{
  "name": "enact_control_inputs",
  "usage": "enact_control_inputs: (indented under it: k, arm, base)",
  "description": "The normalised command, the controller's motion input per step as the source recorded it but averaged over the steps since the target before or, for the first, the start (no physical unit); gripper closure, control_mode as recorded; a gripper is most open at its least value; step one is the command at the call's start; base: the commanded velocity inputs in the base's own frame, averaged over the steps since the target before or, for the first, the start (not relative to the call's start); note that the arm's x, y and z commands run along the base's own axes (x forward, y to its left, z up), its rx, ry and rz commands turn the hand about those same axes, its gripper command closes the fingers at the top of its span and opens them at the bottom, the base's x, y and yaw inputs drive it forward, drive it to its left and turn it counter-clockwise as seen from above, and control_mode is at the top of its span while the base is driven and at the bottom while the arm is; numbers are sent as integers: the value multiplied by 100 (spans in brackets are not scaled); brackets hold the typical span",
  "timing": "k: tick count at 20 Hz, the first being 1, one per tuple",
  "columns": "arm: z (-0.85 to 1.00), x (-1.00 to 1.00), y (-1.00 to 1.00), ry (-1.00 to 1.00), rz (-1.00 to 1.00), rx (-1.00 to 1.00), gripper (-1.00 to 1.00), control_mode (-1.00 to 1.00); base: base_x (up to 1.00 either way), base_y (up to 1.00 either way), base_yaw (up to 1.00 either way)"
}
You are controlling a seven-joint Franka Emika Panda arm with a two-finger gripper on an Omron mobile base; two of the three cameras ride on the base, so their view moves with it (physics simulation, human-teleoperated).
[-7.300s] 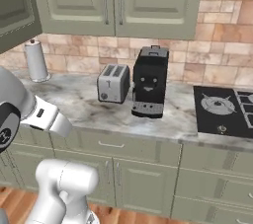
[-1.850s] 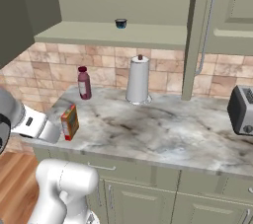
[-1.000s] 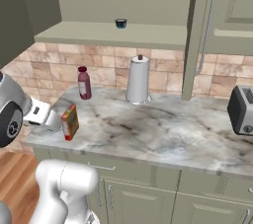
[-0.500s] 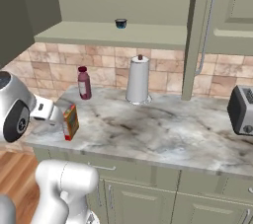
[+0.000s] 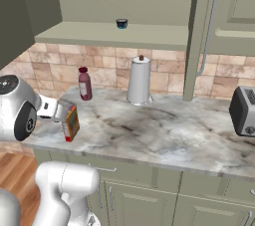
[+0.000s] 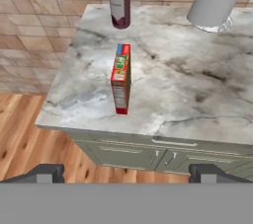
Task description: Pick the boxed food and cereal from the counter and place them in the cabinets closest to them.
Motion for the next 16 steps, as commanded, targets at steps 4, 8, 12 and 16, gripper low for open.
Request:
enact_control_inputs:
  k: [4,8,12,16]
  arm:
    - [-23,35,2,-5,3,0,-100,-100]
    - [-27,36,2,-5,2,0,-100,-100]
    - [-24,34,5,-4,1,0,-100,-100]
    - [-20,33,9,-3,0,0,-100,-100]
  base:
    - [0,0,0]
    - [0,0,0]
    - [0,0,0]
    - [0,0,0]
